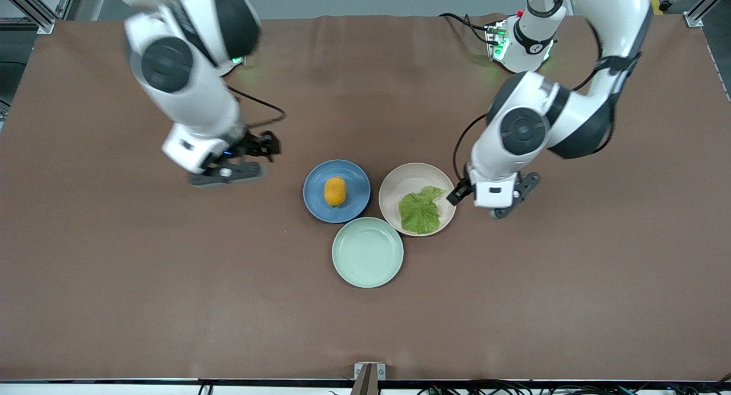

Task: Pick lemon and lettuce from plates
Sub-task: 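Reach the right gripper to the lemon while the left gripper reaches the lettuce, then grasp the lemon with the right gripper while the left gripper grasps the lettuce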

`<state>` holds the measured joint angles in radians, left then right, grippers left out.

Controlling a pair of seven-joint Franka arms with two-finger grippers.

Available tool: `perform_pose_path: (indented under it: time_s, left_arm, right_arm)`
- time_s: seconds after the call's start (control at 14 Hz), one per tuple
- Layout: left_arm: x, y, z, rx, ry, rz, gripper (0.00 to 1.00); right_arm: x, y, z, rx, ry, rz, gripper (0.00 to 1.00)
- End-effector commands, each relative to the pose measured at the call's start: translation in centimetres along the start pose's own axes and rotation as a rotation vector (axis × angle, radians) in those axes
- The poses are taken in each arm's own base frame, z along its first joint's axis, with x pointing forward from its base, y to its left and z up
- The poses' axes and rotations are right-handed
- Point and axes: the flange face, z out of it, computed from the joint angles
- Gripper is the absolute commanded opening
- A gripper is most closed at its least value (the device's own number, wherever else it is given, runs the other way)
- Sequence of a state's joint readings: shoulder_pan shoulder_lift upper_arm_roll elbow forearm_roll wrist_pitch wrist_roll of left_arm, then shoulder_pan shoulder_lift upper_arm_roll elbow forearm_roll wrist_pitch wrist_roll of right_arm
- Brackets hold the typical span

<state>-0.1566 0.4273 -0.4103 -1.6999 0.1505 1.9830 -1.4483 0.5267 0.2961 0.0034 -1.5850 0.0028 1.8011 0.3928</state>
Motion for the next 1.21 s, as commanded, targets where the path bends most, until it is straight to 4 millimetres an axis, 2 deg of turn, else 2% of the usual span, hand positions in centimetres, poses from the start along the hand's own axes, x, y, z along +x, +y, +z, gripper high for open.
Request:
perform_pose_path:
  time_s: [0.0,0.14,0.21,0.29,0.43,0.57,0.71,0.93,1.0,1.07,1.14]
  left_arm:
    - [-1.3,2.2,4.4,-0.006,0.006,-0.142,0.87]
    - [-1.7,3.3,7.4,-0.029,-0.021,-0.253,0.86]
    - [-2.6,3.8,8.7,-0.034,-0.03,-0.278,0.86]
    - [-2.9,4.1,10.1,-0.031,-0.039,-0.311,0.85]
    - [-3.2,4.5,11.7,-0.038,-0.042,-0.38,0.83]
    - [-3.1,4.5,13.2,-0.034,0.006,-0.421,0.8]
    - [-3.4,4.6,14.7,-0.027,0.035,-0.458,0.77]
    - [-3.3,4.7,15.5,-0.031,0.027,-0.468,0.65]
    - [-3.3,4.8,15.6,-0.033,0.026,-0.467,0.58]
    - [-3.2,4.8,15.5,-0.04,0.025,-0.468,0.44]
    - [-2.9,4.8,15.3,-0.042,0.027,-0.471,0.3]
  right_arm:
    - [0.6,-2.8,6.9,0.038,0.01,0.085,1.0]
    - [1.0,-4.9,11.3,0.058,0.009,0.163,1.0]
    - [0.9,-6.3,13.5,0.057,0.006,0.192,1.0]
    - [0.7,-7.6,15.2,0.06,0.013,0.23,1.0]
    - [0.1,-9.6,17.3,0.057,0.012,0.283,1.0]
    - [0.0,-10.2,20.1,0.05,0.007,0.28,1.0]
    - [-0.2,-10.8,21.9,0.063,0.028,0.273,1.0]
    - [-0.1,-11.0,23.4,0.068,0.04,0.271,1.0]
    - [-0.1,-11.0,23.9,0.067,0.039,0.272,1.0]
    - [0.0,-11.0,24.3,0.067,0.041,0.27,1.0]
    - [-0.1,-11.1,24.5,0.068,0.042,0.269,0.94]
